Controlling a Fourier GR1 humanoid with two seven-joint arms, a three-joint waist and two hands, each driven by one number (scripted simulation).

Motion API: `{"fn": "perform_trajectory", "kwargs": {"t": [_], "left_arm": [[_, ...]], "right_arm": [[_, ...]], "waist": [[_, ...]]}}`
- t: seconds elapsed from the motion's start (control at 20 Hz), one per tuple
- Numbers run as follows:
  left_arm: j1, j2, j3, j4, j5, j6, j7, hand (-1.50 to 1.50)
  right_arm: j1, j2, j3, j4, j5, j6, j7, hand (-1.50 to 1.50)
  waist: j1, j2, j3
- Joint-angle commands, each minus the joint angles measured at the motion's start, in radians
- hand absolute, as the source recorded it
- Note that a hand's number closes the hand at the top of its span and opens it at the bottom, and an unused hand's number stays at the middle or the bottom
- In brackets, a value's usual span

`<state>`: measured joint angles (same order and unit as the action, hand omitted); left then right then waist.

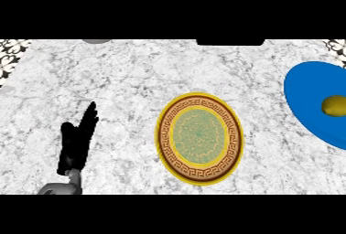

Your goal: Pick the lemon from the plate and place it in the plate

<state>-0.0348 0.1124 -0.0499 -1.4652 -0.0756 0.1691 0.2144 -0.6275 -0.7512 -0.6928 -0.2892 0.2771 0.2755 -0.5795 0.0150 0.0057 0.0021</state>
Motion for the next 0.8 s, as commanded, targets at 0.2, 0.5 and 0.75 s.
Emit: {"fn": "perform_trajectory", "kwargs": {"t": [0.2,0.5,0.75], "left_arm": [[-0.006,0.007,0.029,-0.009,0.011,-0.018,-0.001,0.0],[0.041,0.019,0.023,-0.07,0.01,-0.042,0.046,0.0],[0.032,-0.021,-0.001,-0.03,-0.015,-0.024,0.001,0.0]], "right_arm": [[0.04,0.003,0.022,0.033,-0.025,-0.016,-0.114,-1.5],[0.0,0.016,0.072,0.022,-0.012,-0.118,0.005,-1.5],[0.032,0.027,0.082,0.072,-0.004,-0.176,-0.058,-1.5]], "waist": [[0.004,0.001,0.0],[0.003,-0.001,-0.001],[0.008,0.003,0.001]]}}
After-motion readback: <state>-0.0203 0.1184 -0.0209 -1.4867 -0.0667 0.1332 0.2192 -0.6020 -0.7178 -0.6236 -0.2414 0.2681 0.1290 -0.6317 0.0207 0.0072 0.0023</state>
